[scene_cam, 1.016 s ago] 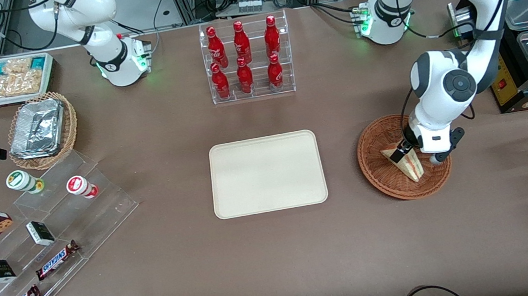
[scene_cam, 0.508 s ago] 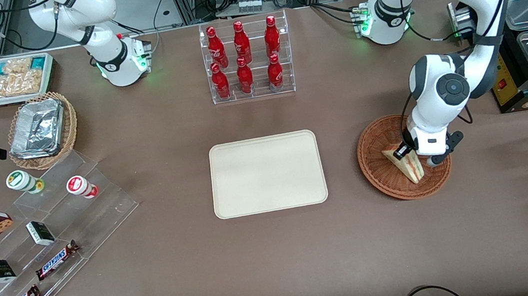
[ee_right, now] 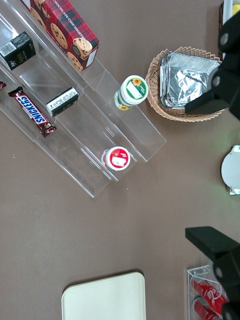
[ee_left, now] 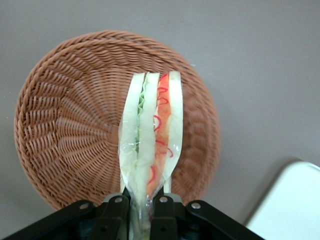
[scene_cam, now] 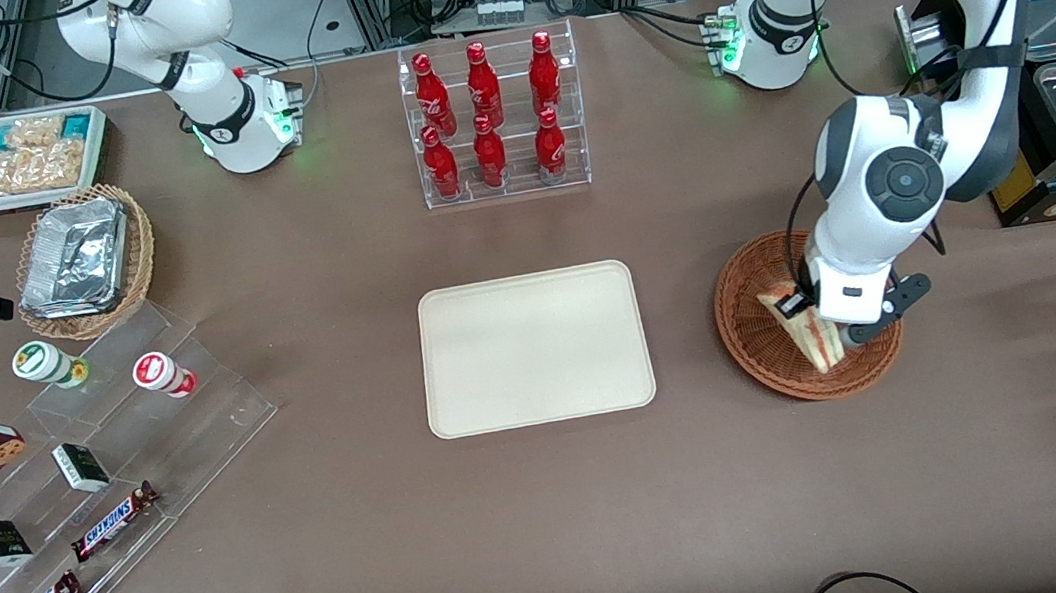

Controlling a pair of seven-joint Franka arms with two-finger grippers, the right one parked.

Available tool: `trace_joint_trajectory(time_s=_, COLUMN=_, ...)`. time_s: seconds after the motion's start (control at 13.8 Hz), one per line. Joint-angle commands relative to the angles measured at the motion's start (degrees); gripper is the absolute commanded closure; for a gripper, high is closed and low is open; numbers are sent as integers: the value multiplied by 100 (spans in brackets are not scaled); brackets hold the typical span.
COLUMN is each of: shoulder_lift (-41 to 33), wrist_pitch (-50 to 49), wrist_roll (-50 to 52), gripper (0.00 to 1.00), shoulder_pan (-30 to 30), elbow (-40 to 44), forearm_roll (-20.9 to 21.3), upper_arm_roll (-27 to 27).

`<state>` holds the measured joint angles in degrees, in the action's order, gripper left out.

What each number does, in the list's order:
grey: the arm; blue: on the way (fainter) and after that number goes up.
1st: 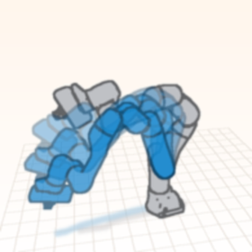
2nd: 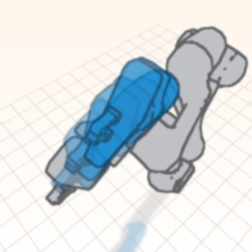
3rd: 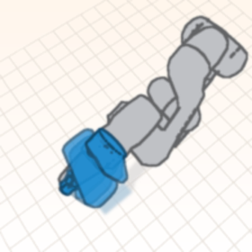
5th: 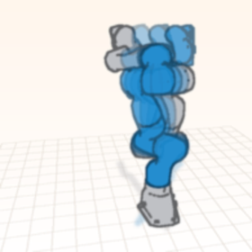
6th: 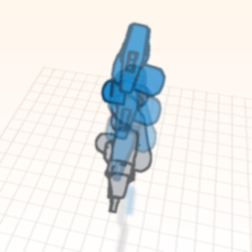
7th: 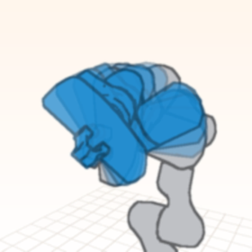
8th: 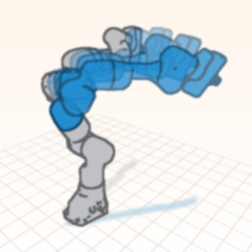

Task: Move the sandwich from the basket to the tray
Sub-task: 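Lift the sandwich and carry it over the cream tray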

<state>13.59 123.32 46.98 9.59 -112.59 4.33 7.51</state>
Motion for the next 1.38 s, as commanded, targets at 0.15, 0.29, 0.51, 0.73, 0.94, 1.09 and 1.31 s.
trace_joint_trajectory(time_s=0.15, shoulder_lift=1021, wrist_pitch=-1002, wrist_roll=-241, gripper=100, shoulder_pan=964, elbow=1544, forearm_roll=-1, upper_arm_roll=5)
trace_joint_trajectory(time_s=0.29, shoulder_lift=1311, wrist_pitch=-968, wrist_roll=-190, gripper=100, shoulder_pan=1316, elbow=1827, forearm_roll=-37, upper_arm_roll=5)
trace_joint_trajectory(time_s=0.51, shoulder_lift=1917, wrist_pitch=-959, wrist_roll=-110, gripper=100, shoulder_pan=1799, elbow=2582, forearm_roll=-439, upper_arm_roll=5)
trace_joint_trajectory(time_s=0.73, shoulder_lift=2402, wrist_pitch=-942, wrist_roll=276, gripper=100, shoulder_pan=2195, elbow=3119, forearm_roll=-555, upper_arm_roll=14)
trace_joint_trajectory(time_s=0.94, shoulder_lift=2762, wrist_pitch=-539, wrist_roll=802, gripper=100, shoulder_pan=2608, elbow=3436, forearm_roll=-547, upper_arm_roll=14)
trace_joint_trajectory(time_s=1.09, shoulder_lift=3052, wrist_pitch=-406, wrist_roll=1075, gripper=100, shoulder_pan=2811, elbow=3699, forearm_roll=-547, upper_arm_roll=5)
trace_joint_trajectory(time_s=1.31, shoulder_lift=3167, wrist_pitch=-371, wrist_roll=1235, gripper=100, shoulder_pan=2952, elbow=3815, forearm_roll=-547, upper_arm_roll=5)
